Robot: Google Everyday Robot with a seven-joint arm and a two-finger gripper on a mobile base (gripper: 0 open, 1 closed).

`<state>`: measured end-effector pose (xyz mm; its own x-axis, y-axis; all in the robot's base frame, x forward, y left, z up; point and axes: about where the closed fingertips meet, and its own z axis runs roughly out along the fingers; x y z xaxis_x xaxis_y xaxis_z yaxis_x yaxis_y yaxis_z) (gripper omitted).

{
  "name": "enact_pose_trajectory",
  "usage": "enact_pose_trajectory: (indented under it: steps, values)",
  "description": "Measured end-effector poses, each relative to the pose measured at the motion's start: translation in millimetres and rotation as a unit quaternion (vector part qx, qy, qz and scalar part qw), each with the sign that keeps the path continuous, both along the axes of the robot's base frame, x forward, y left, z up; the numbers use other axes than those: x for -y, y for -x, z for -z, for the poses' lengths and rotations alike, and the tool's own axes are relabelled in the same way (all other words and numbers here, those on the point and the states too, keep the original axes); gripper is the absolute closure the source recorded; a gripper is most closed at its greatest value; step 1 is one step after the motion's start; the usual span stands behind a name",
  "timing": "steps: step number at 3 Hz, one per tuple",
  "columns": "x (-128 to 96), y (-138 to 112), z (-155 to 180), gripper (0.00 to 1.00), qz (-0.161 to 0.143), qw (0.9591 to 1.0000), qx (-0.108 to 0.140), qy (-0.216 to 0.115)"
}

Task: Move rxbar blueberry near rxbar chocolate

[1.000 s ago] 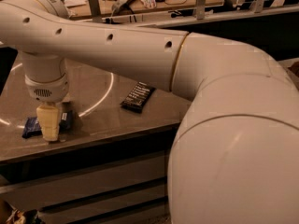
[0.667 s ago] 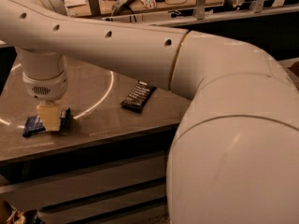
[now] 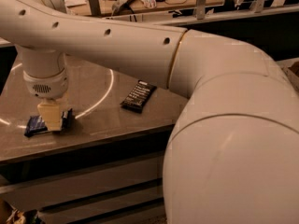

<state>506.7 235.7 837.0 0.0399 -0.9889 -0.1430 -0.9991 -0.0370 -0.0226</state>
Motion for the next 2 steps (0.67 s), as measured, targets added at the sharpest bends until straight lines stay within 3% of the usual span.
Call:
enact_pose_trajectory:
  steps: [1, 2]
  values:
    - [53, -26, -47, 1.0, 0.031, 0.9967, 0.075, 0.004]
    - [140, -71, -120, 1.0, 0.081, 0.9805, 0.178, 0.021]
